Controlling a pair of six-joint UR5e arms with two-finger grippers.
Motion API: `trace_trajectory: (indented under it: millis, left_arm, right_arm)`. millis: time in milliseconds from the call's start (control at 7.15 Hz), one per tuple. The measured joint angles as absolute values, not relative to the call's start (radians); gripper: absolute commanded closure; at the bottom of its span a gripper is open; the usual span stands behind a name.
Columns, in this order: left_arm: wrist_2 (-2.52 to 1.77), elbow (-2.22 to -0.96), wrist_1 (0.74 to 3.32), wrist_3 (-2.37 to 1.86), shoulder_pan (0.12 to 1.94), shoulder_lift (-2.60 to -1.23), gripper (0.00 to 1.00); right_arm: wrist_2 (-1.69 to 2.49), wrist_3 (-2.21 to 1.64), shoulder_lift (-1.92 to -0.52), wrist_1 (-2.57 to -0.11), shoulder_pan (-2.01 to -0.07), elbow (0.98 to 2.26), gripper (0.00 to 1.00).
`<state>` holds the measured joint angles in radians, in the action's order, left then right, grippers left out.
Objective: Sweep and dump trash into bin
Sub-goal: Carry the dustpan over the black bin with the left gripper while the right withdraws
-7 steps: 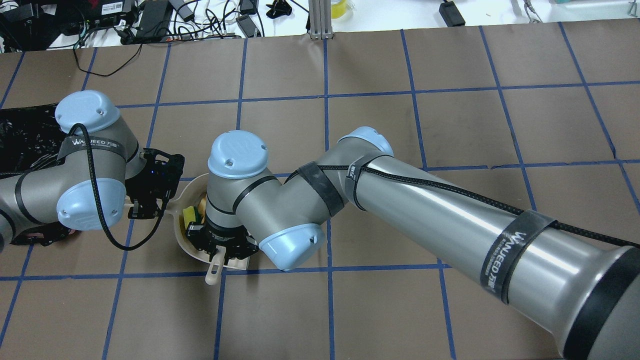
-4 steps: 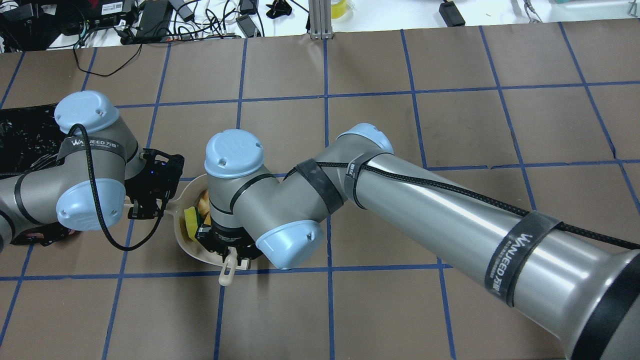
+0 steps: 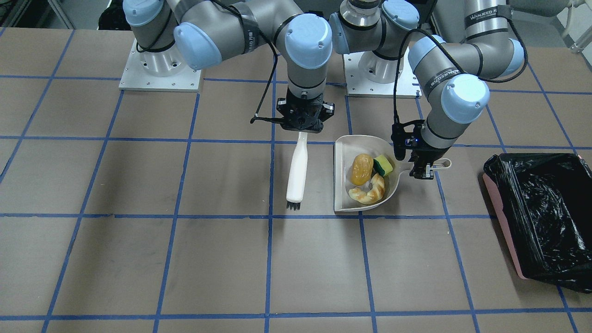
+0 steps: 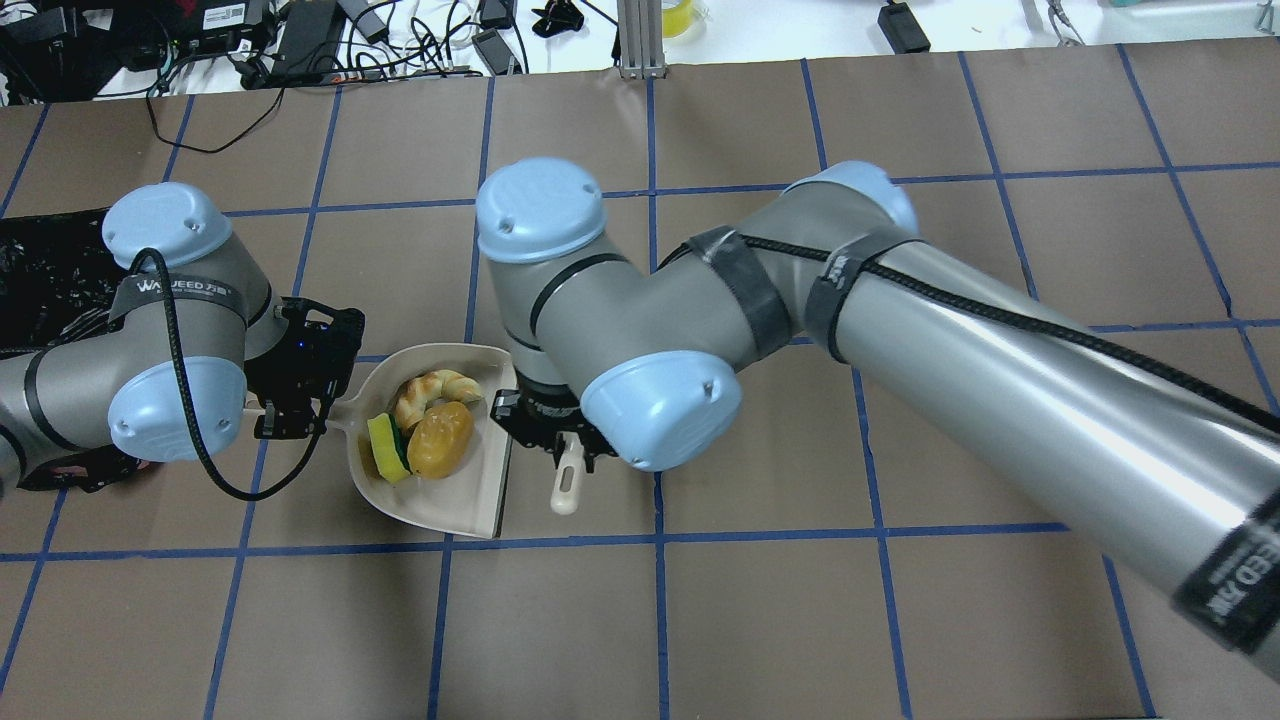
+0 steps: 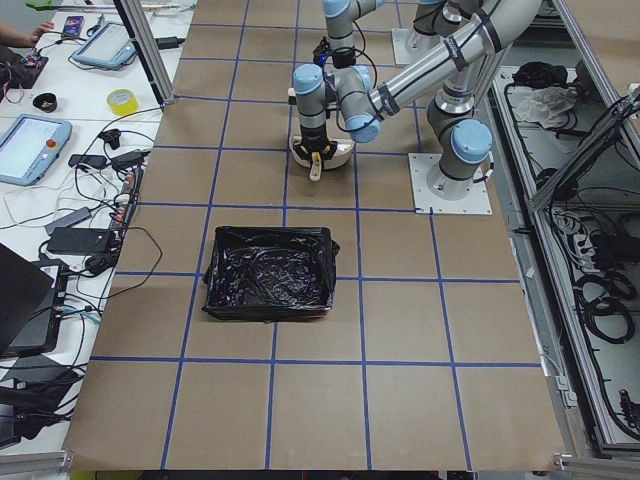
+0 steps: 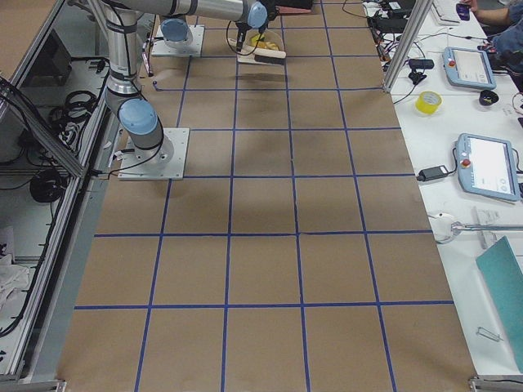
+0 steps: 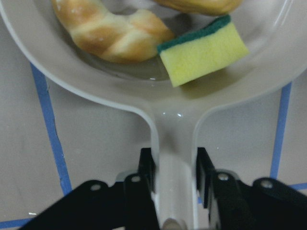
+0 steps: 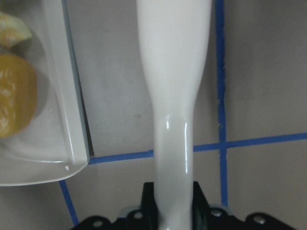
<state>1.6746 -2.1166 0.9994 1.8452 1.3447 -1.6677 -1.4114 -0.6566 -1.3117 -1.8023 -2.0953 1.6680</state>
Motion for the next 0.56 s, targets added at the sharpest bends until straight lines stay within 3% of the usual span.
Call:
trace_trajectory:
  millis: [560]
  left_arm:
    - [1.579,-2.107,1.003,1.848,1.296,-1.667,1.0]
  right_arm:
    - [-1.418,-0.39,-1.345,-1.769,-1.868,1.666,1.0]
